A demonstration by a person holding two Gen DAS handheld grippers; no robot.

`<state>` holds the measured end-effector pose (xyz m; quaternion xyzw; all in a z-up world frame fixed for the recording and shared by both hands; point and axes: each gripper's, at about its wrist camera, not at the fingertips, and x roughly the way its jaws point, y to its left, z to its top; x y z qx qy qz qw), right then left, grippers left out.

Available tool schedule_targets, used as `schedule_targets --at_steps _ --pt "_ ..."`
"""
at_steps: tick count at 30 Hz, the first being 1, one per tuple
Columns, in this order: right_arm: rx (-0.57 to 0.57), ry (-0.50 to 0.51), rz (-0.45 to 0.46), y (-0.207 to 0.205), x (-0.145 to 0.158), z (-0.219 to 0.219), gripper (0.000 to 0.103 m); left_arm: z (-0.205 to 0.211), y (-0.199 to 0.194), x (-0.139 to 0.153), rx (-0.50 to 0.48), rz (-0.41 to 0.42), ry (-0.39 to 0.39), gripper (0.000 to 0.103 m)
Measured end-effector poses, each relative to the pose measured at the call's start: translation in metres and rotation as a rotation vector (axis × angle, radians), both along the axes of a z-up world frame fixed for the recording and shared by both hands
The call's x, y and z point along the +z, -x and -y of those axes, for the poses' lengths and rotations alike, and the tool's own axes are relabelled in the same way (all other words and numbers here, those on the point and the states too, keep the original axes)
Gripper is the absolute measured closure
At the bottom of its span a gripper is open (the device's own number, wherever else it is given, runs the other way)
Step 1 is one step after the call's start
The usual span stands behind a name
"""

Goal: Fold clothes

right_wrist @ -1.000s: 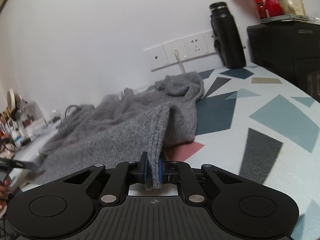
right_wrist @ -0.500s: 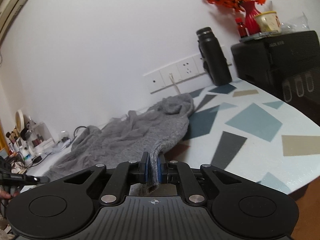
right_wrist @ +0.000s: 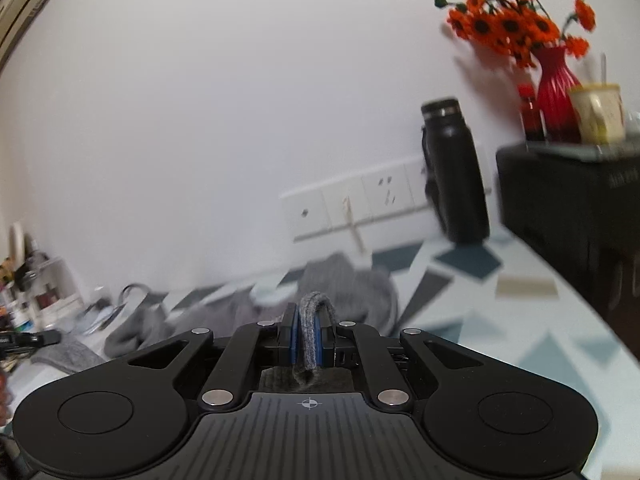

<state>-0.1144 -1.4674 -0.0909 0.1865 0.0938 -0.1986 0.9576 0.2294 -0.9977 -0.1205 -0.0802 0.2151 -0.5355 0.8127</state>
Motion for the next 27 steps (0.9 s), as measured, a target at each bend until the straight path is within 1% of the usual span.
schedule_targets --at_steps 2,3,5,7,9,11,12,13,14,15,16,17,18,20,24,25,27 --pt "-0.010 -0.014 -0.020 -0.015 -0.006 0.013 0.096 0.012 -0.009 0.000 0.036 0.046 -0.013 0.095" --pt "-0.016 -0.022 -0.048 -0.023 -0.013 0.018 0.096 0.019 -0.012 -0.004 0.044 0.063 -0.044 0.095" --pt "-0.016 -0.038 -0.153 -0.038 -0.031 0.023 0.096 0.034 -0.019 -0.015 0.057 0.091 -0.120 0.095" --pt "-0.007 -0.046 -0.245 -0.047 -0.048 0.021 0.096 0.046 -0.024 -0.030 0.050 0.092 -0.214 0.095" --pt "0.000 -0.038 -0.301 -0.049 -0.063 0.016 0.096 0.052 -0.026 -0.044 0.037 0.100 -0.289 0.095" --pt "0.007 -0.025 -0.328 -0.048 -0.070 0.011 0.093 0.052 -0.026 -0.053 0.010 0.084 -0.327 0.094" --pt "0.003 -0.025 -0.327 -0.046 -0.069 0.010 0.087 0.052 -0.026 -0.055 0.000 0.069 -0.337 0.091" --pt "-0.004 -0.027 -0.323 -0.045 -0.068 0.009 0.080 0.052 -0.026 -0.055 -0.006 0.056 -0.342 0.077" --pt "-0.010 -0.029 -0.319 -0.044 -0.066 0.008 0.060 0.053 -0.026 -0.054 -0.010 0.046 -0.345 0.040" --pt "-0.028 -0.029 -0.311 -0.043 -0.063 0.008 0.038 0.053 -0.026 -0.053 -0.007 0.041 -0.345 0.018" --pt "-0.037 -0.021 -0.300 -0.043 -0.061 0.008 0.032 0.053 -0.024 -0.050 0.002 0.048 -0.337 0.000" --pt "-0.040 -0.011 -0.287 -0.043 -0.059 0.007 0.031 0.053 -0.021 -0.048 0.000 0.061 -0.324 0.001" --pt "-0.042 -0.006 -0.292 -0.047 -0.059 0.008 0.030 0.057 -0.019 -0.047 -0.006 0.075 -0.327 0.001" --pt "-0.047 0.000 -0.318 -0.057 -0.060 0.010 0.027 0.068 -0.016 -0.047 -0.014 0.103 -0.351 0.001" --pt "-0.048 -0.010 -0.374 -0.085 -0.069 0.015 0.026 0.096 -0.010 -0.050 -0.019 0.143 -0.400 0.001" --pt "-0.043 -0.001 -0.385 -0.091 -0.070 0.015 0.026 0.100 -0.009 -0.051 -0.017 0.150 -0.404 0.001" --pt "-0.040 0.048 -0.408 -0.100 -0.071 0.010 0.027 0.108 -0.005 -0.052 -0.011 0.170 -0.412 0.002"
